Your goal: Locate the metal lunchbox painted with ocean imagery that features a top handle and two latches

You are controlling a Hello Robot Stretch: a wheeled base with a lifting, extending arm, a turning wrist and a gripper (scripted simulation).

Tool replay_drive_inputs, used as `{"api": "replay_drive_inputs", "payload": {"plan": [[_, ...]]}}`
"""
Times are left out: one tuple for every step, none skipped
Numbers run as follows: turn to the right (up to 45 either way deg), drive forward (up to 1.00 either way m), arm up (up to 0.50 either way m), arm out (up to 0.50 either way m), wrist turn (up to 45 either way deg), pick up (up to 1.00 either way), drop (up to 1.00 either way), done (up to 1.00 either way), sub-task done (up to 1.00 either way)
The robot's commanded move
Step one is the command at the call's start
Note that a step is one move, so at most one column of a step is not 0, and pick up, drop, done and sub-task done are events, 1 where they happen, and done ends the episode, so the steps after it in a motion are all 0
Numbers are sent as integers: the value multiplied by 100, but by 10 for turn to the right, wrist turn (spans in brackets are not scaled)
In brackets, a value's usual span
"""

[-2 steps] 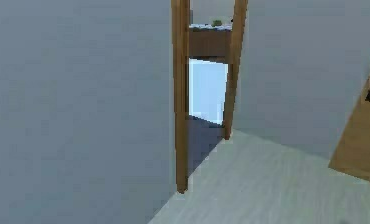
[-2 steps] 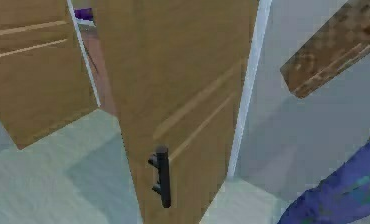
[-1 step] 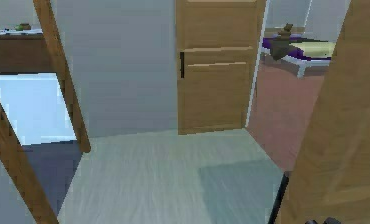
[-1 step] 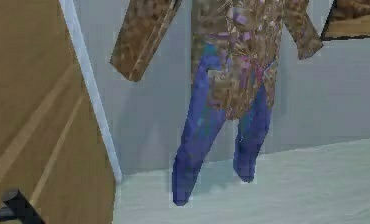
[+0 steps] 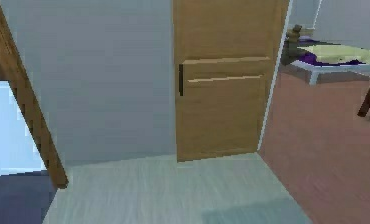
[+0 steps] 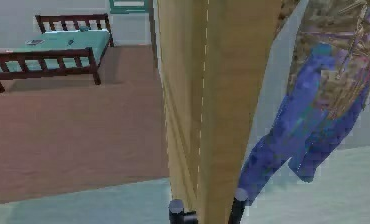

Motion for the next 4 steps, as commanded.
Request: {"api": "replay_drive_inputs", "payload": {"plan": [[330, 0, 0, 0, 0, 0, 0, 0, 0], [0, 15, 0, 0, 0, 0, 0, 0, 0], [390, 0, 0, 0, 0, 0, 0, 0, 0], [0, 100, 0, 0, 0, 0, 0, 0, 0]]}}
